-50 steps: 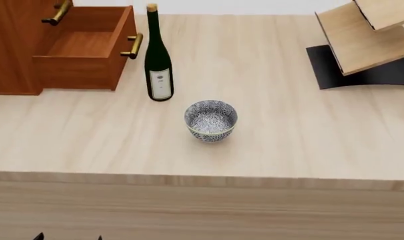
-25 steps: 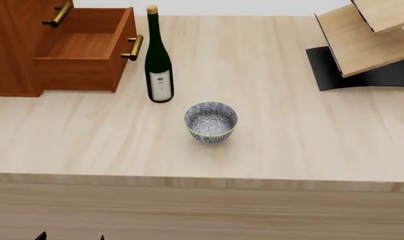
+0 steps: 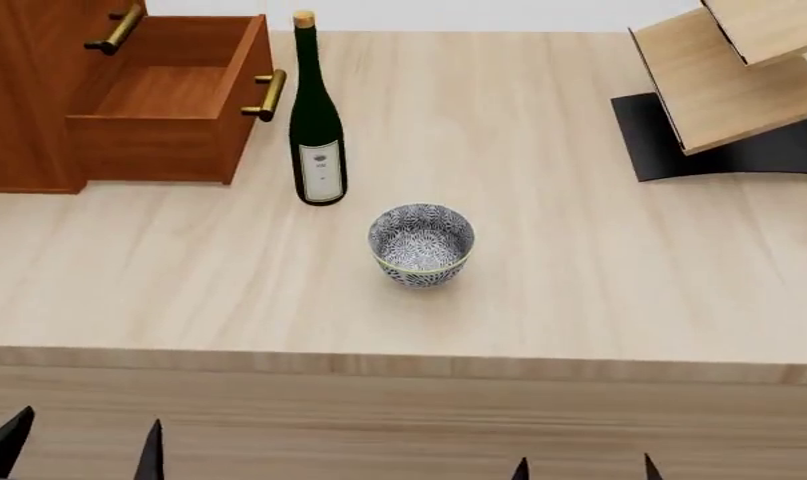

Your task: Put the bowl in the bottom drawer of the cabinet.

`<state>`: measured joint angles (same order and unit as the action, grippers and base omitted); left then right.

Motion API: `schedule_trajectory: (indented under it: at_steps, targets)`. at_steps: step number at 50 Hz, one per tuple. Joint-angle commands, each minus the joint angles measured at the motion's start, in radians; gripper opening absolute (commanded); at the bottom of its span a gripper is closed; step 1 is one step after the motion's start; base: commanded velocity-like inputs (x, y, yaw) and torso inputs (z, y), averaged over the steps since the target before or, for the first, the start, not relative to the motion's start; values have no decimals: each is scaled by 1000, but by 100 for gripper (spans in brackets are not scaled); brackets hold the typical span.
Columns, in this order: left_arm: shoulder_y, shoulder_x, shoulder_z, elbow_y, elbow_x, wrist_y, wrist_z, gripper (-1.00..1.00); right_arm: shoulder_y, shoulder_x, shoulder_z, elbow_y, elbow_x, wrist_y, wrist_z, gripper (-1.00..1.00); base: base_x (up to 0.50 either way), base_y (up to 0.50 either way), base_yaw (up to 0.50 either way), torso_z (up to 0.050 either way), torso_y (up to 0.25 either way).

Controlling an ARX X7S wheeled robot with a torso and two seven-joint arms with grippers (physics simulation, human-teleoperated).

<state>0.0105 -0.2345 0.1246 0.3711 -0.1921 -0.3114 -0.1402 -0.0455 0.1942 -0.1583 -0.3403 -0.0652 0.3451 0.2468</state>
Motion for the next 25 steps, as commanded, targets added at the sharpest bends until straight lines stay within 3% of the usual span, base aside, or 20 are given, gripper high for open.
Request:
schedule_trajectory:
  at_steps: [1,18,25]
  targets:
    - [-15,-81,-46,275,-64,-216,-12,100,-38,54,31,-327,-44,217,6,100,0,0,0,0,0]
    - [-67,-112,-40,273,-54,-234,-10,100,-15,93,15,-475,-107,318,11,100,0,0,0,0,0]
    - [-60,-115,-40,293,-59,-236,-13,100,-25,99,16,-475,-101,287,14,100,362,0,0,0,0]
